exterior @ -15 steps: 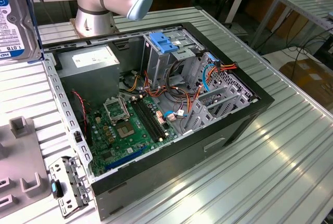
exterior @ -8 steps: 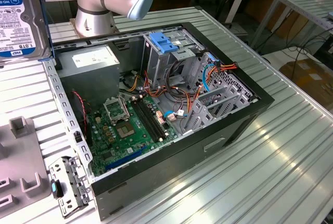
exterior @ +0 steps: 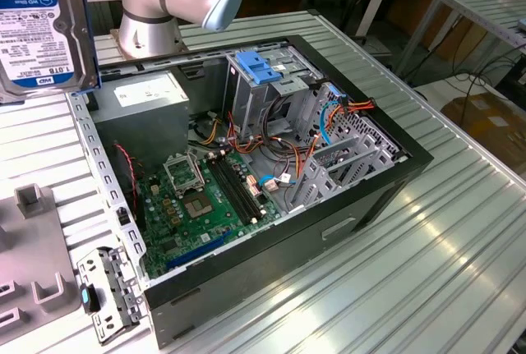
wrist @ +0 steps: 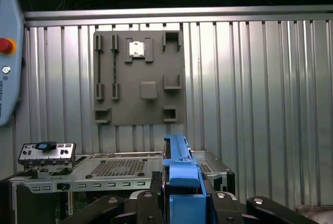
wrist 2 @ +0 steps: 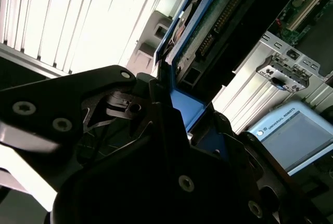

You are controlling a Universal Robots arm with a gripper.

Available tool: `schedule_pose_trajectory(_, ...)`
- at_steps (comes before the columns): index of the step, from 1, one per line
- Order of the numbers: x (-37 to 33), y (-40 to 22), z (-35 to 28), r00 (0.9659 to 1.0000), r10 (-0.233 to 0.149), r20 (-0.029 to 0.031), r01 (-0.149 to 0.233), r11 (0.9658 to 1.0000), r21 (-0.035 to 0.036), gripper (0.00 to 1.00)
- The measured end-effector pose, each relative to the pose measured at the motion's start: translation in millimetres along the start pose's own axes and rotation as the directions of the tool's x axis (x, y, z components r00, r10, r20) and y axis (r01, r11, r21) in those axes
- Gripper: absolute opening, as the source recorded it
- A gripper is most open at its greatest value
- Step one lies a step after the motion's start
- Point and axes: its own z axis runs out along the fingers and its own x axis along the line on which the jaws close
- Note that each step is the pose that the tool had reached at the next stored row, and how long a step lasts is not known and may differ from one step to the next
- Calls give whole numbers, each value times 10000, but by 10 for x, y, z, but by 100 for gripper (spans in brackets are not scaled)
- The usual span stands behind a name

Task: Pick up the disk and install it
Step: 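Pick up the disk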

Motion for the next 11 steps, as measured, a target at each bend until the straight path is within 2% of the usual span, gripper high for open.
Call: schedule_pose_trajectory(11,-8,-189,-5,10000,2,-4,-2,10000,-3,37)
